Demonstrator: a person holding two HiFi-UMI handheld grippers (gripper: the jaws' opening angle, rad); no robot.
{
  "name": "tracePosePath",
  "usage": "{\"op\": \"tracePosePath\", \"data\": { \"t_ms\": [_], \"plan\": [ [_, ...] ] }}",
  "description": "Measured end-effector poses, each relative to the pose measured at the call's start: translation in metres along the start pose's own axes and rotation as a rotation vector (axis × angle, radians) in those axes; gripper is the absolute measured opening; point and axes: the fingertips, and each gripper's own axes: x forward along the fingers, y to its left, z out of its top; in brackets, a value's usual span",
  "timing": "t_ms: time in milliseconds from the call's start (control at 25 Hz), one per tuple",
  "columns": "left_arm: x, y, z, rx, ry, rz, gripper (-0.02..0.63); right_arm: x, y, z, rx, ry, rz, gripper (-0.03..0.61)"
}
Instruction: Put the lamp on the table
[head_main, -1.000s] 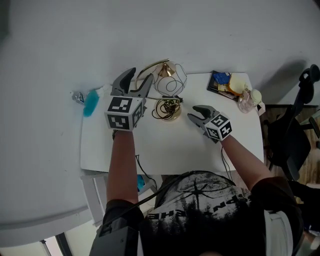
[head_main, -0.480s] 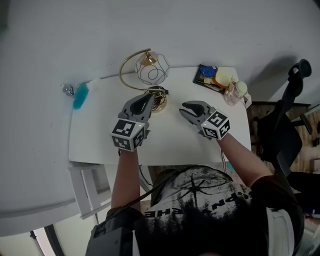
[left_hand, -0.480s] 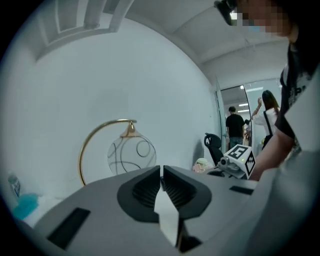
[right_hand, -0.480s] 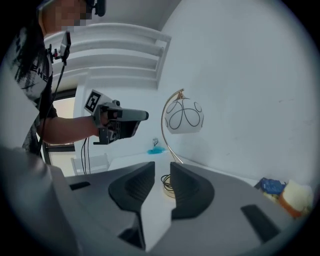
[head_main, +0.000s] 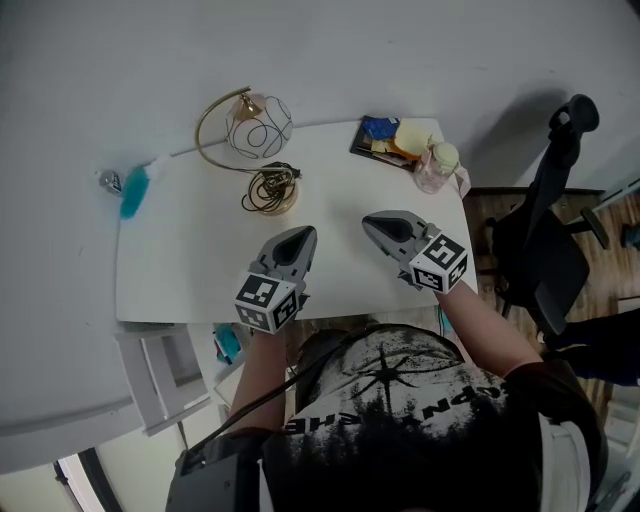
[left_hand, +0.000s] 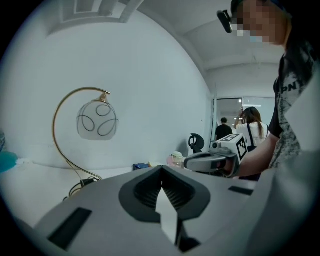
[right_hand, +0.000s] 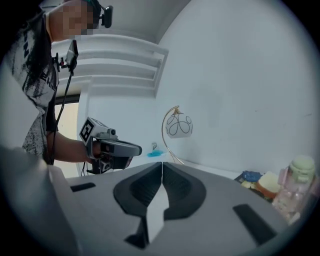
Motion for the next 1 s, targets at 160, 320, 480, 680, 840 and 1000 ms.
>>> {"op": "tracePosePath", "data": {
  "t_ms": [160, 320, 480, 680, 840, 1000],
  "plan": [
    [0.014, -0.032, -0.017, 0.003, 0.027, -0.046, 0.015, -0.025, -0.003, -0.005, -0.025, 0.006, -0.025, 0.021],
    [0.023, -0.048, -0.029, -0.002, 0.047, -0.073, 0.015, -0.046, -0.009, -0.009, -0.026, 0.002, -0.066, 0.021],
    [0.029, -0.058, -0.034, -0.008, 0.058, -0.079, 0.015, -0.061, -0.013, -0.013, -0.001, -0.003, -0.081, 0.021],
    [0.034, -0.065, -0.033, -0.005, 0.067, -0.09, 0.015, -0.075, -0.022, -0.013, -0.021, -0.001, -0.123, 0.018],
    [0.037, -0.068, -0.029, 0.015, 0.067, -0.09, 0.015, -0.081, -0.025, -0.015, -0.046, 0.019, -0.139, 0.018],
    [0.04, -0.067, -0.031, 0.037, 0.077, -0.081, 0.015, -0.082, -0.029, -0.019, -0.034, 0.032, -0.146, 0.018]
  ]
}}
